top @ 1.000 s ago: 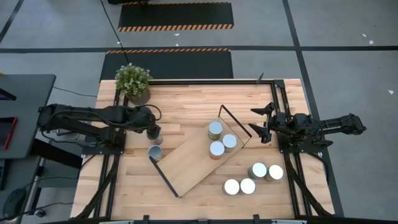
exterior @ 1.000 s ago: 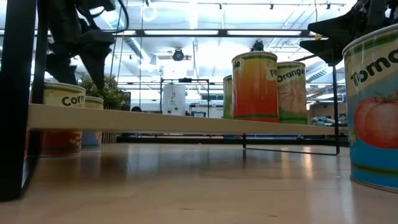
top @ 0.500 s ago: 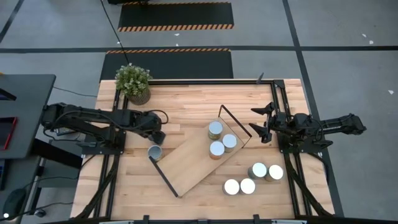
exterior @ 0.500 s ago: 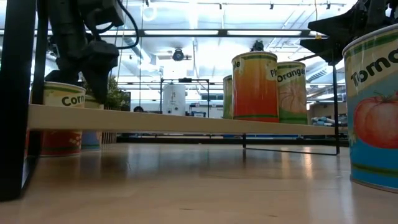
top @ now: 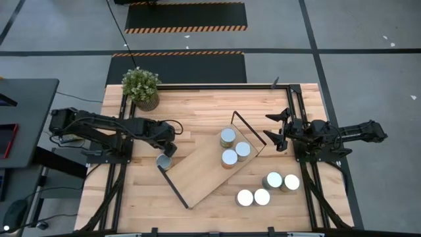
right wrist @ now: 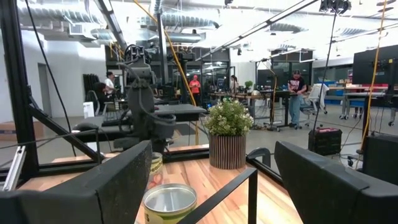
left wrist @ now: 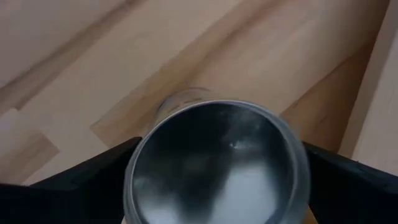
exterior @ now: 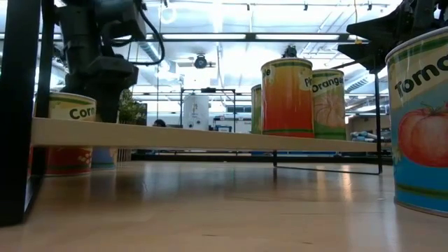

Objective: Pick and place cans onto a shelf
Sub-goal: Put the canned peaches on the shelf

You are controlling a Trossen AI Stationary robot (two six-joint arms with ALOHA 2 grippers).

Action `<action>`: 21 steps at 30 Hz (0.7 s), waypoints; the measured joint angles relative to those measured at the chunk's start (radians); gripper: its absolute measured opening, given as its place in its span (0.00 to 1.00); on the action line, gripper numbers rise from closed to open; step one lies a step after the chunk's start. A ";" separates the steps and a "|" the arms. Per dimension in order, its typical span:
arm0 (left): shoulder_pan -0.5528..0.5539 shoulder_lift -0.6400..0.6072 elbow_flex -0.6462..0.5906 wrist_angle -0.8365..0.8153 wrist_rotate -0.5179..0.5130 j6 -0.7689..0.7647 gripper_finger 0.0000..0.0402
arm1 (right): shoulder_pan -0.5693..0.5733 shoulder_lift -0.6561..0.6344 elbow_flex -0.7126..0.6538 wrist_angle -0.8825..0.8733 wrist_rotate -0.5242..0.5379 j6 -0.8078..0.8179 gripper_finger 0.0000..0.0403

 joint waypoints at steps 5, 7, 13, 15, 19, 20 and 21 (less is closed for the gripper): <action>0.000 0.037 0.000 0.024 0.029 0.031 0.93 | 0.000 0.000 0.000 -0.001 0.000 0.000 0.86; 0.003 0.038 0.000 0.024 0.031 0.042 0.90 | 0.000 0.000 0.000 0.000 0.000 0.000 0.86; 0.017 0.034 0.011 0.011 0.033 0.093 0.80 | 0.000 0.000 0.000 -0.001 0.000 0.000 0.86; 0.026 0.034 0.035 0.003 0.032 0.135 0.79 | 0.000 0.000 0.000 -0.001 0.000 0.000 0.86; 0.028 0.034 0.112 0.003 0.032 0.292 0.81 | 0.000 0.000 0.000 0.000 0.000 0.000 0.86; 0.027 0.034 0.134 0.005 0.032 0.332 0.82 | 0.000 0.000 0.000 -0.001 0.000 0.000 0.86; 0.027 0.034 0.154 0.004 0.027 0.373 0.82 | 0.000 0.000 0.000 -0.001 0.000 0.000 0.86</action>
